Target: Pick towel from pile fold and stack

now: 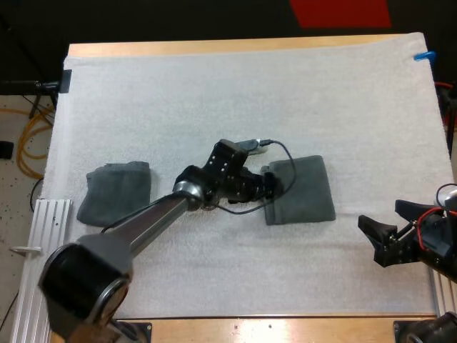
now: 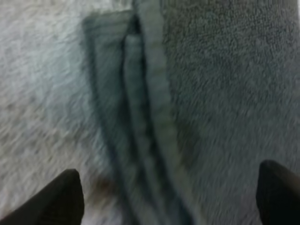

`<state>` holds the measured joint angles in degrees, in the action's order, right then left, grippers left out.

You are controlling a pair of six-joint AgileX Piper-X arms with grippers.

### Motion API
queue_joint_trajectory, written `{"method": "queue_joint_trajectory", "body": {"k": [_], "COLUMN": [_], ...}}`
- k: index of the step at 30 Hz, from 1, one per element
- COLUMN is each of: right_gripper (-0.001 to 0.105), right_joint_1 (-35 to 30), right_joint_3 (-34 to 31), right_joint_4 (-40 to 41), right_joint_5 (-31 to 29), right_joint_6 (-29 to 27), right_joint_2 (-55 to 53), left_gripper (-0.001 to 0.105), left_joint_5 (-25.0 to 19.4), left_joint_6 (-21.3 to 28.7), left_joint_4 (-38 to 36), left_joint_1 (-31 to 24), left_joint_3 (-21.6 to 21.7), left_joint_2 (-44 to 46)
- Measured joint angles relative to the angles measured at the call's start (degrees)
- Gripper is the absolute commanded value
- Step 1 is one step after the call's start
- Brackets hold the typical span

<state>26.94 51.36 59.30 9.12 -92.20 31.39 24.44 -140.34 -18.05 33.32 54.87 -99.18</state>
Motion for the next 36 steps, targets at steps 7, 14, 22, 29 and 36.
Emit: {"method": "queue_joint_trajectory", "body": {"k": [7, 14, 22, 29, 36], "right_gripper": [0.071, 0.071, 0.071, 0.071, 0.071], "right_joint_1": [0.0, 0.0, 0.0, 0.0, 0.0], "right_joint_3": [0.0, 0.0, 0.0, 0.0, 0.0], "right_joint_4": [0.0, 0.0, 0.0, 0.0, 0.0], "right_joint_5": [-2.3, -3.3, -4.8, -5.2, -5.5], "right_joint_6": [0.0, 0.0, 0.0, 0.0, 0.0], "right_joint_2": [0.0, 0.0, 0.0, 0.0, 0.0], "left_gripper": [0.072, 0.072, 0.071, 0.051, 0.002], "left_joint_5": [3.3, 3.8, 3.1, 3.1, 3.3], "left_joint_6": [-3.3, -4.2, -4.2, -4.2, -3.6], "left_joint_4": [0.1, -1.5, -2.2, -2.1, -2.2], "left_joint_1": [0.0, 0.0, 2.7, 3.9, 4.0], "left_joint_3": [3.4, 4.7, 5.3, 5.5, 5.5], "left_joint_2": [-4.7, -5.6, -5.9, -6.2, -6.9]}}
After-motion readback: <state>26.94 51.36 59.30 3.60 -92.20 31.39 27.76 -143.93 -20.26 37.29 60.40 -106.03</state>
